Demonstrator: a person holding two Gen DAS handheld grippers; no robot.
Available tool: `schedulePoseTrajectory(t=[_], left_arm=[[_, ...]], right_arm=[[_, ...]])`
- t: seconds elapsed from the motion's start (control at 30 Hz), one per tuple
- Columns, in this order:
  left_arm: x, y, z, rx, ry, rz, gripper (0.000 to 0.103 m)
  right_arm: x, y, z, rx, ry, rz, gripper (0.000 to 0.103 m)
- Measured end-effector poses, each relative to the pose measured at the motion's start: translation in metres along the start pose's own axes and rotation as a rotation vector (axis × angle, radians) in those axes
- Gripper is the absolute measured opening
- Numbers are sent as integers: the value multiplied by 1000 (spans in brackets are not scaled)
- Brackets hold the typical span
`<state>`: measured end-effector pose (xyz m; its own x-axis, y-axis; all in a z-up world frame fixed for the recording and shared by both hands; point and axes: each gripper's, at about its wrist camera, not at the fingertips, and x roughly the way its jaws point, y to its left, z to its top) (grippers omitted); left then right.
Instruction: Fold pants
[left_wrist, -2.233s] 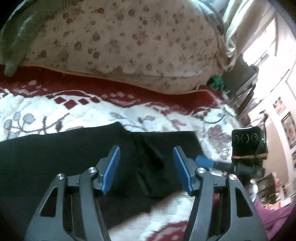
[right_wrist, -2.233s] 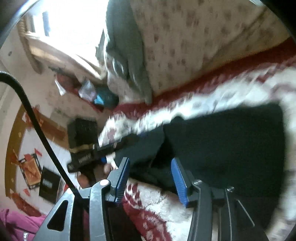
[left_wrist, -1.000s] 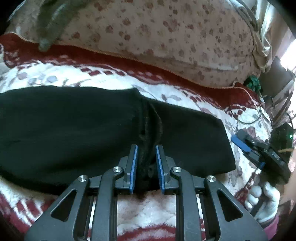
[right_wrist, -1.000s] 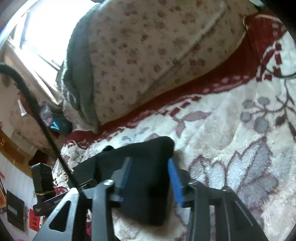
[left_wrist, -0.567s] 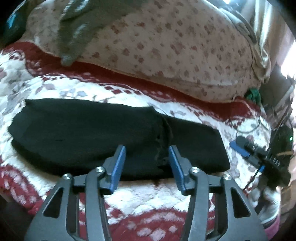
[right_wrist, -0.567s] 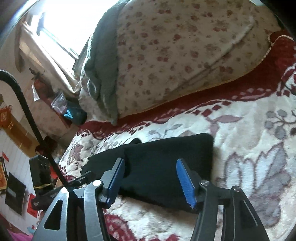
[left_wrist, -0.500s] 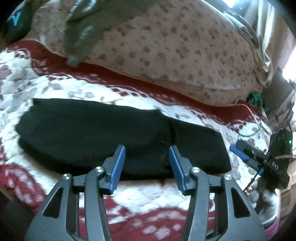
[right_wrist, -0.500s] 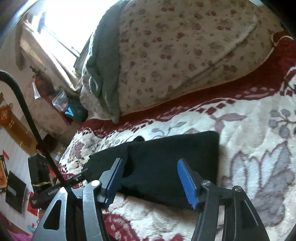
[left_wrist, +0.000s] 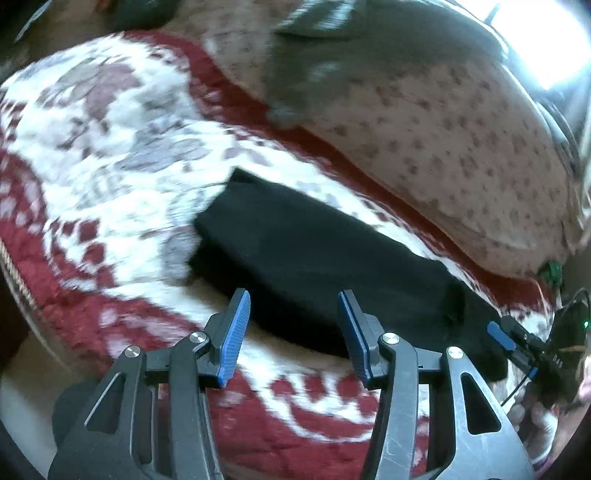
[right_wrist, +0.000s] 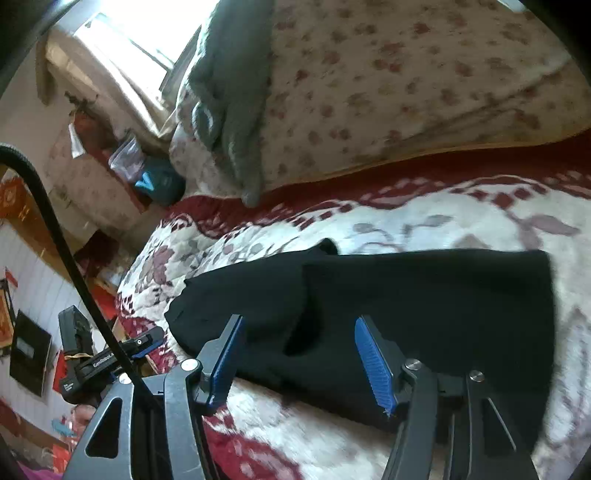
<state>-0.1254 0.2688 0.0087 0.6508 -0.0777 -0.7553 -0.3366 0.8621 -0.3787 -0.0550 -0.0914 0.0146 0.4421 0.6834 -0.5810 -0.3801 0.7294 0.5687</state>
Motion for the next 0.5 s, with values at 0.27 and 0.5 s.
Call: schedulePoseTrajectory(t=[0.27,0.5], left_arm=[[8,34,6,-127,-11,-35,63],[22,39,6,-189,-19,-4,63]], right_arm=[[64,37,24,-88,67,63,69],[133,93,56,-255,187,117,69]])
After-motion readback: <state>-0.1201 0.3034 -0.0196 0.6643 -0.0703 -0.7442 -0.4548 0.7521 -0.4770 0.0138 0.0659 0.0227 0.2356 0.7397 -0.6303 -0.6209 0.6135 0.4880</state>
